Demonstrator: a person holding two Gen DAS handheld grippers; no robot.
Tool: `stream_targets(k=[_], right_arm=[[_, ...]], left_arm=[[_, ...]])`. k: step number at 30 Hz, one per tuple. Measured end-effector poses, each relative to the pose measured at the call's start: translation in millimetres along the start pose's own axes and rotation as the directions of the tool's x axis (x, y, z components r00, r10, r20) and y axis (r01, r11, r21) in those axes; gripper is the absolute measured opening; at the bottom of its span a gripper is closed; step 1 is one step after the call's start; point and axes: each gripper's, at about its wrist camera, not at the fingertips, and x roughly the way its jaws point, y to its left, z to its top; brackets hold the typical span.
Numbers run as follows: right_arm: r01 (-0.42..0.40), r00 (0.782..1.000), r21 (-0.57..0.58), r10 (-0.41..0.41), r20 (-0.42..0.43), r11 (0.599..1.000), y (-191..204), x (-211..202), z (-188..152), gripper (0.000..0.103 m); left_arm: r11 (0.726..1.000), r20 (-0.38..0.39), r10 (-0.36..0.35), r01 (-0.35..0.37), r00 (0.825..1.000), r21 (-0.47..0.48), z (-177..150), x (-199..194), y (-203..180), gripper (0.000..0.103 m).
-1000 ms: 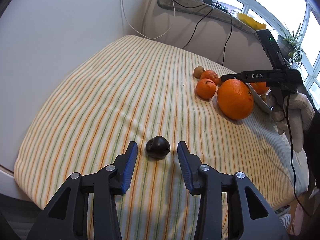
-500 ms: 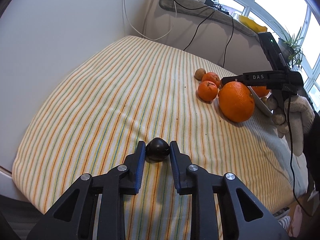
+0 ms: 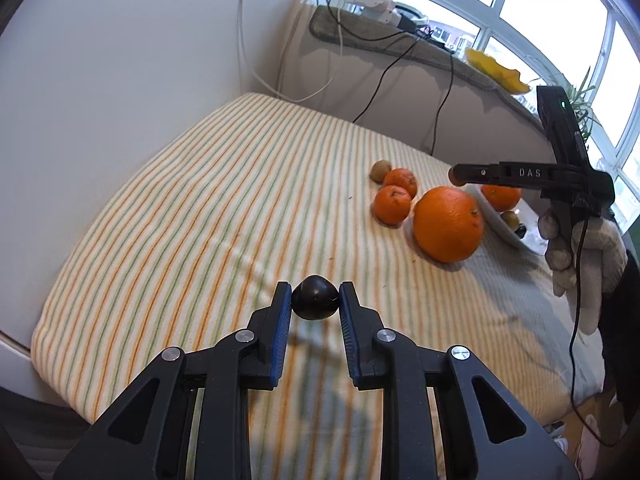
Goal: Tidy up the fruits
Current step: 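Grasp the second plum with the left gripper while the right gripper grasps a kiwi, then lower the plum and kiwi onto the plate and open both grippers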
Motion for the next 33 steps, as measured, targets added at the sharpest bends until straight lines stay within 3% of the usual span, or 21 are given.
stream_targets(k=[19, 33], right_arm=[[0.048, 0.99, 0.104, -0.062, 0.13, 0.993, -36, -90, -60, 0.027], [0.135, 0.979, 0.197, -0.161, 0.122, 0.971, -84, -117, -111, 0.027]], left_arm=[[0.983, 0.03, -0.144, 0.139, 0.989, 0.121, 26, 9, -76, 0.022], [0.942, -0.016, -0.253, 0.251, 0.967, 0.224, 44, 44, -149, 0.022]])
